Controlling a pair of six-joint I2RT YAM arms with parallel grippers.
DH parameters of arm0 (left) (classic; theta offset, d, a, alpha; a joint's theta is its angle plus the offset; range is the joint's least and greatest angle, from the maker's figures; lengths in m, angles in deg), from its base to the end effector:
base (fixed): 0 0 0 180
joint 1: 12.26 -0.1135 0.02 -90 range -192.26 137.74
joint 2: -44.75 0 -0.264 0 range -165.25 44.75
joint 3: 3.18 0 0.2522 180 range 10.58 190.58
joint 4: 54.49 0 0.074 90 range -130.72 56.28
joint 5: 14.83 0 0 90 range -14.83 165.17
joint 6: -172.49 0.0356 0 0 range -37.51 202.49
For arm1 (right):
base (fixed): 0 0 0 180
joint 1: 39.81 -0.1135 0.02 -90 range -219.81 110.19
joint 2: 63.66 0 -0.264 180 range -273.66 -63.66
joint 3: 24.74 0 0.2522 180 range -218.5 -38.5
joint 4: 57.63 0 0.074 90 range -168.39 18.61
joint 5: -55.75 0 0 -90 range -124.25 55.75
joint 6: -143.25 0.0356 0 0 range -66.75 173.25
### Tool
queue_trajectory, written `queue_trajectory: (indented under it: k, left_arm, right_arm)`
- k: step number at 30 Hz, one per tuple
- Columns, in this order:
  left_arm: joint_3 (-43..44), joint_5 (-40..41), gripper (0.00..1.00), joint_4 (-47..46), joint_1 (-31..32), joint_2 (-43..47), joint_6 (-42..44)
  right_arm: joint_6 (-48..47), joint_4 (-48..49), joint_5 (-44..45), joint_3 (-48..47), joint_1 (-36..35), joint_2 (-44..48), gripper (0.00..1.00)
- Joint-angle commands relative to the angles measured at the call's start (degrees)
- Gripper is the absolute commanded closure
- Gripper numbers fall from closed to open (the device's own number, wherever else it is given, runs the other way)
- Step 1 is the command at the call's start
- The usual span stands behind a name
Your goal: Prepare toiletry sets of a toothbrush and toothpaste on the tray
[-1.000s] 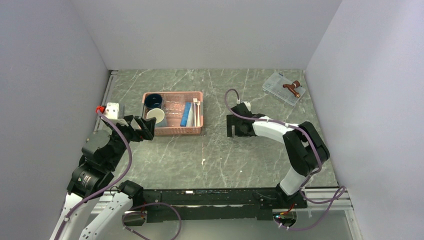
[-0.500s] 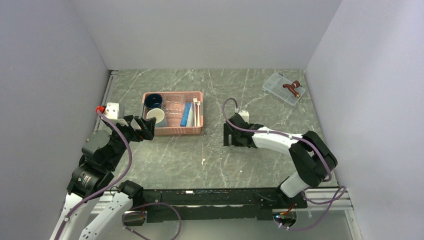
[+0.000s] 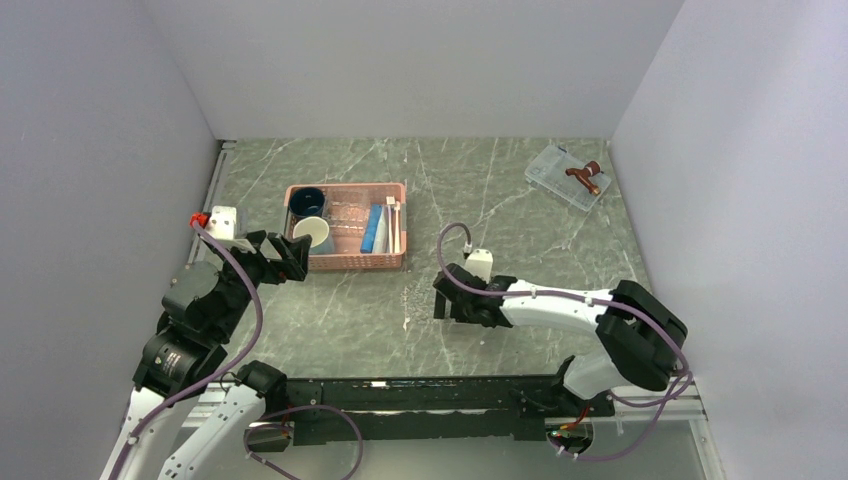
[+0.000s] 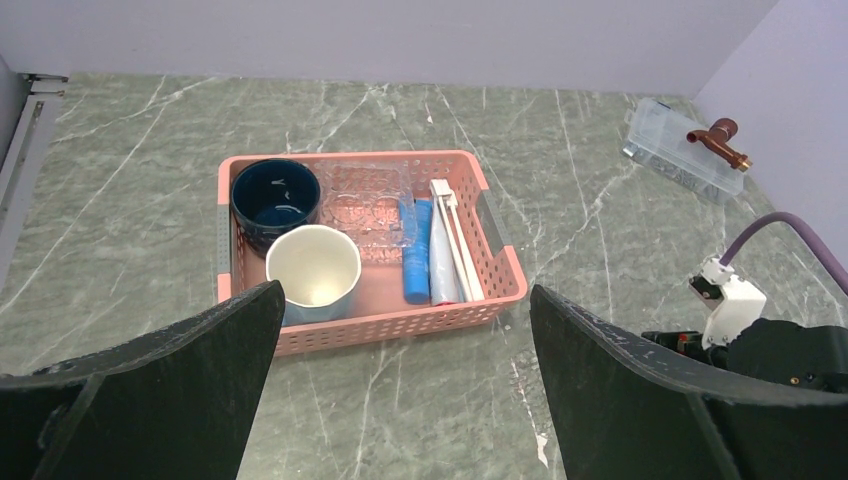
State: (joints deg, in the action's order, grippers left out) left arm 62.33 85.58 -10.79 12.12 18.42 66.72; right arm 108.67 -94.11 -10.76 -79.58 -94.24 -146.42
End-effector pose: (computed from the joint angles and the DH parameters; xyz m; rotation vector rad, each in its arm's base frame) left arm 0.0824 -0.0303 0.3813 -0.0147 1.6623 -0.3837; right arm 0.1603 0.1997 0.1611 0.1425 2.5496 0.1695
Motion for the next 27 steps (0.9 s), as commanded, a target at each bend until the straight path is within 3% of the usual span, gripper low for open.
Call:
queue_trajectory:
  k: [1,8,17,27]
  left_arm:
    - [-0.01,0.45,0.01,-0.67,-0.30,0.50,-0.01]
    - [-0.08,0.37,0.01,-0.78,-0.30,0.52,0.03]
    - [-0.08,0.05,0.01,-0.82,-0.30,0.23,-0.07]
    - [-0.15,0.15,0.01,-0.73,-0.30,-0.37,0.03]
  right_arm:
    - [4.76,-10.03,0.51,-1.28,-0.60,2.18,0.05]
    - [-2.58,-13.80,5.59,-9.00,2.44,1.80,0.05]
    - [-11.81,-6.93,1.60,-13.60,11.80,-3.65,0.05]
    - [-17.60,-3.07,-0.74,-20.97,15.13,-14.39,0.01]
